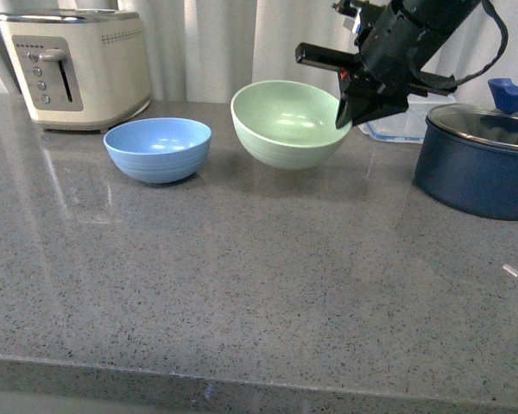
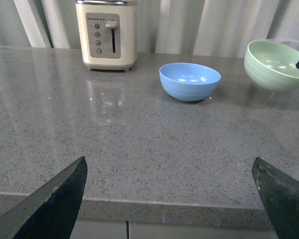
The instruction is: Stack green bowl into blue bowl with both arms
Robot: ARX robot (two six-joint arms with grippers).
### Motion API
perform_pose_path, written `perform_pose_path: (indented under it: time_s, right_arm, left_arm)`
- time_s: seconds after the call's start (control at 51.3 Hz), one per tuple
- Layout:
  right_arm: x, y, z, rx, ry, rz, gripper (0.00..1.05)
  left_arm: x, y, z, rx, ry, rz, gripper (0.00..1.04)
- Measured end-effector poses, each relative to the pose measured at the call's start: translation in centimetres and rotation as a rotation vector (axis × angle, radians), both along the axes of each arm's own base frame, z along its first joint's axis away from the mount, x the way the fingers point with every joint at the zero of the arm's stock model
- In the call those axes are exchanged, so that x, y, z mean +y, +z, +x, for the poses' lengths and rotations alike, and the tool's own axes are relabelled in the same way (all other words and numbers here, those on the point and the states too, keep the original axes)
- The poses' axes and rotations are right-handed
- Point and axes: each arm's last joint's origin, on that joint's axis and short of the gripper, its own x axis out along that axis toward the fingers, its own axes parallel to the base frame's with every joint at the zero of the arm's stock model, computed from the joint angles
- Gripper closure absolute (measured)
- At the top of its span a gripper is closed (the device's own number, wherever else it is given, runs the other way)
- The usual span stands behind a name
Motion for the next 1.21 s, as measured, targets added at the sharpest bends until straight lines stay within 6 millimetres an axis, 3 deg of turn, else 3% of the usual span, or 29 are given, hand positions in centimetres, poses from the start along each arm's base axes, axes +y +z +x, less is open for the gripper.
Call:
perform_pose_path:
  time_s: [0.234,0.409,0.741,0.975,1.209]
  right_arm:
    - [2.3,3.4,0.2,-0.068,0.075,0.048,1.04]
    - [4.5,4.2,0.6,-0.097,0.129,0.07,1.04]
    - [7.2,3.4,1.6,-0.106,0.205,0.079,1.04]
    - [8.7,1.5,2.2,-0.093,0.255,0.072,1.04]
    - [9.5,1.9,2.2,-0.138,0.292,0.1,1.04]
  left_arm:
    - [0.0,0.0,0.0,0.0,0.0,0.0,0.07]
    - [0.0,0.0,0.0,0.0,0.0,0.0,0.07]
    - [0.0,0.0,0.0,0.0,0.0,0.0,0.07]
    - [0.0,0.0,0.0,0.0,0.0,0.0,0.07]
    - [0.0,0.0,0.0,0.0,0.0,0.0,0.07]
